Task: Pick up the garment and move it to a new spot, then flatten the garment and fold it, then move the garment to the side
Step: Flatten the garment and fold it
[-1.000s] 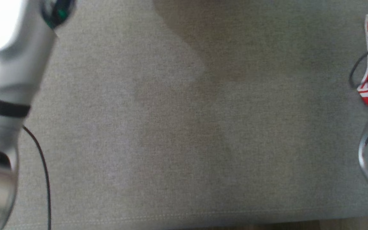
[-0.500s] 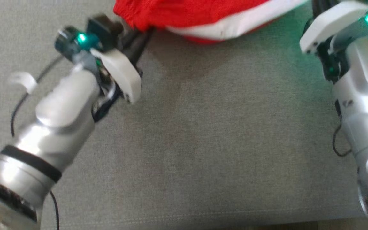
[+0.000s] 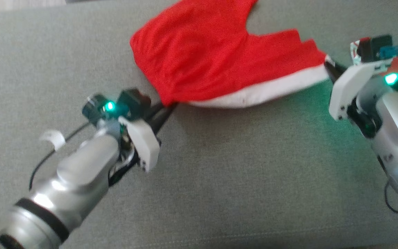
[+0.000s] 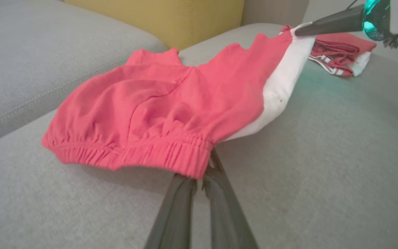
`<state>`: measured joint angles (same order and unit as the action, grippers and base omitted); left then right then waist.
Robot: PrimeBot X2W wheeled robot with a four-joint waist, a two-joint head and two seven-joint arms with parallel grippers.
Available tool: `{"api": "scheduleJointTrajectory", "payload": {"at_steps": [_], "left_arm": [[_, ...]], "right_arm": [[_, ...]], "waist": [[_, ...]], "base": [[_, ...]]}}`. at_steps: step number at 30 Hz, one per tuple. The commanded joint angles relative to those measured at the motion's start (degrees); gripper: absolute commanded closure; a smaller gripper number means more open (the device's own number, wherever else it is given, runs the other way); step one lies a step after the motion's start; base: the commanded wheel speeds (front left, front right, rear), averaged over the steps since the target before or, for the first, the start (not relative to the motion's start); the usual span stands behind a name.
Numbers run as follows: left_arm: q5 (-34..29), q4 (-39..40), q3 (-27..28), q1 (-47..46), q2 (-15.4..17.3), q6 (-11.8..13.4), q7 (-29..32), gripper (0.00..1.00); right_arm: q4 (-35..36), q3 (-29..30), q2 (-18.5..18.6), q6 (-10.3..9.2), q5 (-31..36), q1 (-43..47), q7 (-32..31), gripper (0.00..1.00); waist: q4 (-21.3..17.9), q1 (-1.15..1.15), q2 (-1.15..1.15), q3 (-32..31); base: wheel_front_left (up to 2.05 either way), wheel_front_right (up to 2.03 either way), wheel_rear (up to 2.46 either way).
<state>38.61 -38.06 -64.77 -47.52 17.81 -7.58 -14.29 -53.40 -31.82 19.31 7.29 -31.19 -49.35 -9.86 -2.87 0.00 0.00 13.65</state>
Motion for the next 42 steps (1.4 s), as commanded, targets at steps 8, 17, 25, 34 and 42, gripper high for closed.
{"api": "scheduleJointTrajectory", "payload": {"at_steps": [8, 17, 25, 34, 42], "left_arm": [[2.99, 4.74, -3.34, 3.11, 4.97, 0.09, 1.19, 1.0], [7.36, 10.6, -5.44, 8.29, 8.21, 0.09, 4.56, 1.0], [10.57, 17.57, -6.86, 12.18, 11.9, 0.09, 8.53, 1.0], [16.73, 28.62, -7.87, 16.68, 15.27, 0.09, 14.52, 1.0], [18.12, 33.39, -7.99, 16.7, 17.47, 0.09, 14.54, 1.0]], "right_arm": [[7.28, -8.05, 7.16, 0.2, -7.67, 5.54, -7.69, 1.0], [13.91, -13.53, 14.49, 0.2, -15.16, 10.47, -16.02, 1.0], [18.47, -15.65, 20.53, 0.2, -19.79, 13.88, -22.62, 1.0], [23.67, -15.27, 25.67, 0.2, -24.76, 17.34, -32.39, 1.0], [28.56, -12.64, 28.12, 0.2, -24.9, 17.32, -34.24, 1.0]], "waist": [[-0.33, 0.0, 0.0, -5.35], [-0.04, 0.0, 0.0, -9.5], [-0.02, 0.0, 0.0, -12.65], [-0.58, 0.0, 0.0, -14.32], [-0.61, 0.0, 0.0, -13.67]], "base": [[0.0, 0.0, 0.0], [0.0, 0.0, 0.0], [0.0, 0.0, 0.0], [0.0, 0.0, 0.0], [0.0, 0.0, 0.0]]}}
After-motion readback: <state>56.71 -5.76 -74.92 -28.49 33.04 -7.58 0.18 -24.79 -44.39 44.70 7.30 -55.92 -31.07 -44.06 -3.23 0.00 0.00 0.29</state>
